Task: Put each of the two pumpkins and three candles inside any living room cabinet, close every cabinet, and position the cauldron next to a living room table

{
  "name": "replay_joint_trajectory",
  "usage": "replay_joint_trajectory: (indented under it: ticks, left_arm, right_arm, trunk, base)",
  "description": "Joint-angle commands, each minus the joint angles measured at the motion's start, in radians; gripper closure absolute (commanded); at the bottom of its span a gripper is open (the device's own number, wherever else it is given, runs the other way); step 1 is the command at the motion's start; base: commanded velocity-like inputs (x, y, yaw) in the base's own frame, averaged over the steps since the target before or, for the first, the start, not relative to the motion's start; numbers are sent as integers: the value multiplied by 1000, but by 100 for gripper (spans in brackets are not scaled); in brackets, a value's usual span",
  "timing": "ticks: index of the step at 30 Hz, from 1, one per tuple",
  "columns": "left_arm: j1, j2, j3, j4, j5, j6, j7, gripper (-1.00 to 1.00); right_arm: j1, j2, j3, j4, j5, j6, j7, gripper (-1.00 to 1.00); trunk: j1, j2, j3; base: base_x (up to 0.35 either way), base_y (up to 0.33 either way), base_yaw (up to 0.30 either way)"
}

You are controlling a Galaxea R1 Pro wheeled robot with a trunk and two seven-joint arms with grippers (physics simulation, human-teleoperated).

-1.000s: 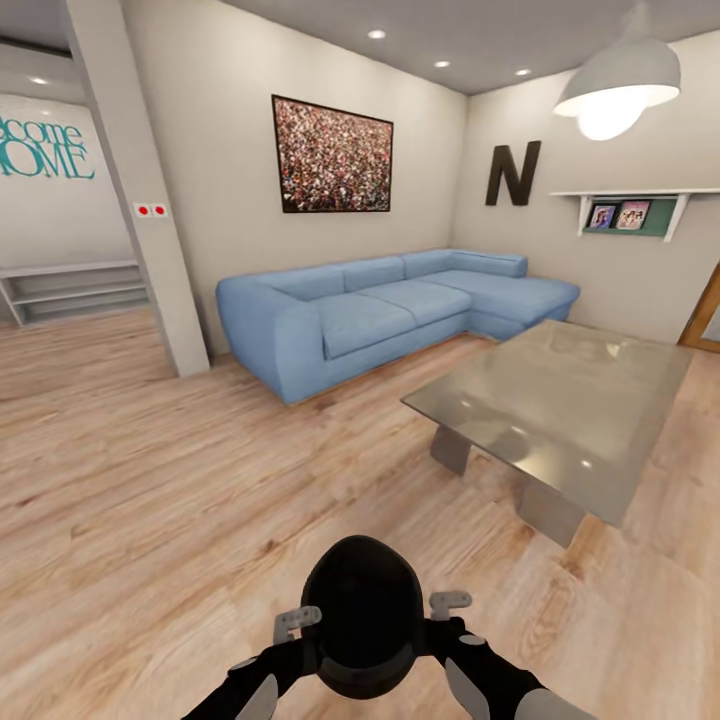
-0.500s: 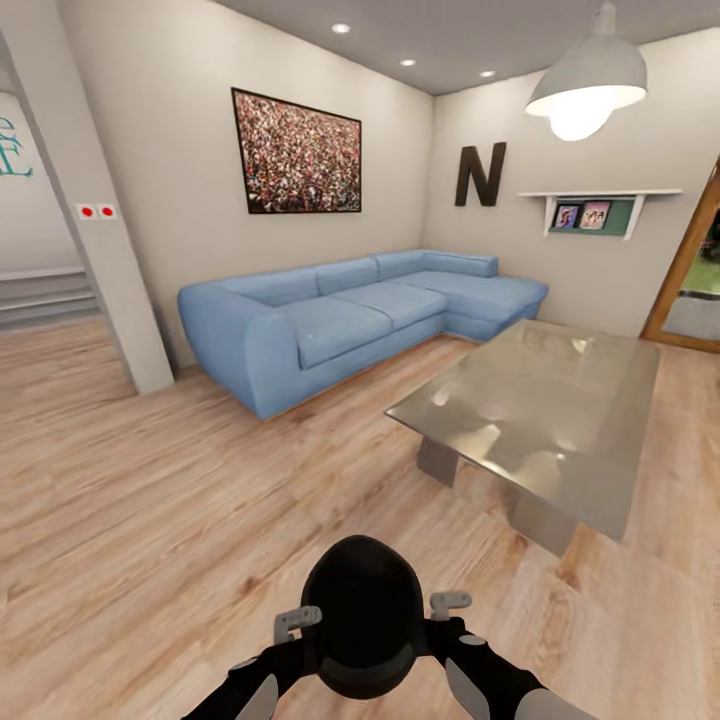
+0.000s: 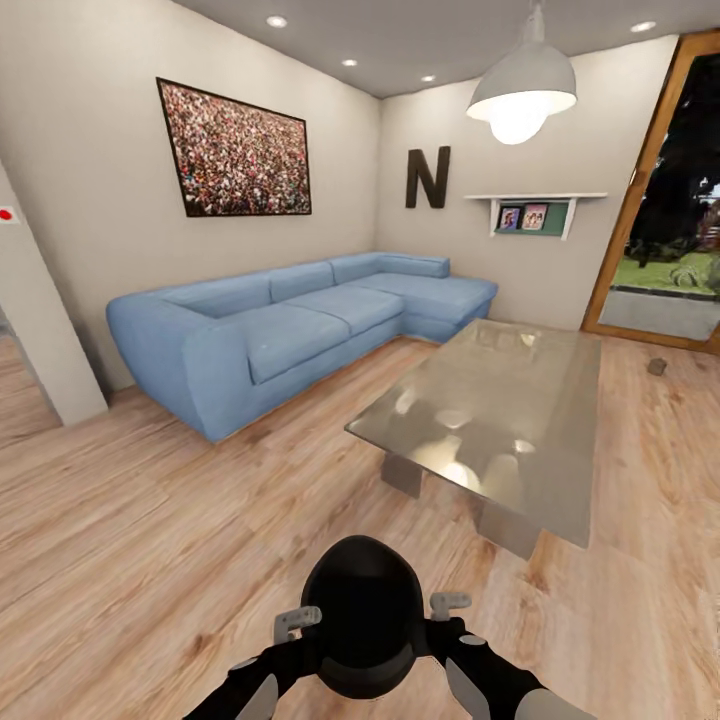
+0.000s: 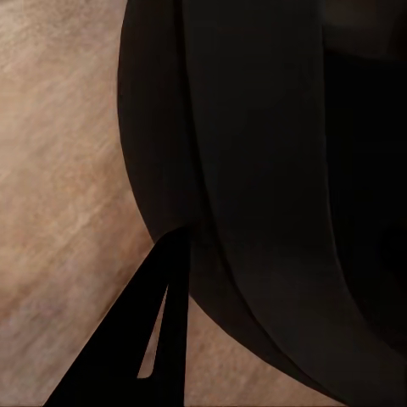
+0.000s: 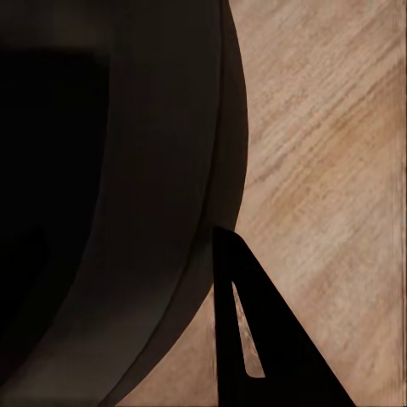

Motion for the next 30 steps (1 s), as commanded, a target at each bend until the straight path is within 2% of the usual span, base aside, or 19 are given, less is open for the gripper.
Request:
replay_joint_trajectory:
  ticks: [1, 12, 18, 30]
  left_arm:
    - [0, 9, -9, -1, 10, 3, 9, 100]
    - [0, 10, -9, -1, 10, 3, 9, 100]
    - [0, 10, -9, -1, 10, 3, 9, 100]
    - [0, 10, -9, -1, 10, 3, 9, 100]
  right_arm:
    - [-2, -1, 8, -13, -9, -8, 0, 100]
    - [-2, -1, 9, -13, -9, -8, -1, 100]
    - [-2, -1, 8, -13, -9, -8, 0, 100]
    - [-2, -1, 8, -13, -9, -8, -1, 100]
  trunk:
    - [0, 0, 0]
    - [0, 0, 3]
    - [0, 0, 4]
    - [0, 0, 8]
  base:
    - [268, 0, -277]
    - [255, 0, -263]
    - [83, 15, -49]
    - [197, 82, -136]
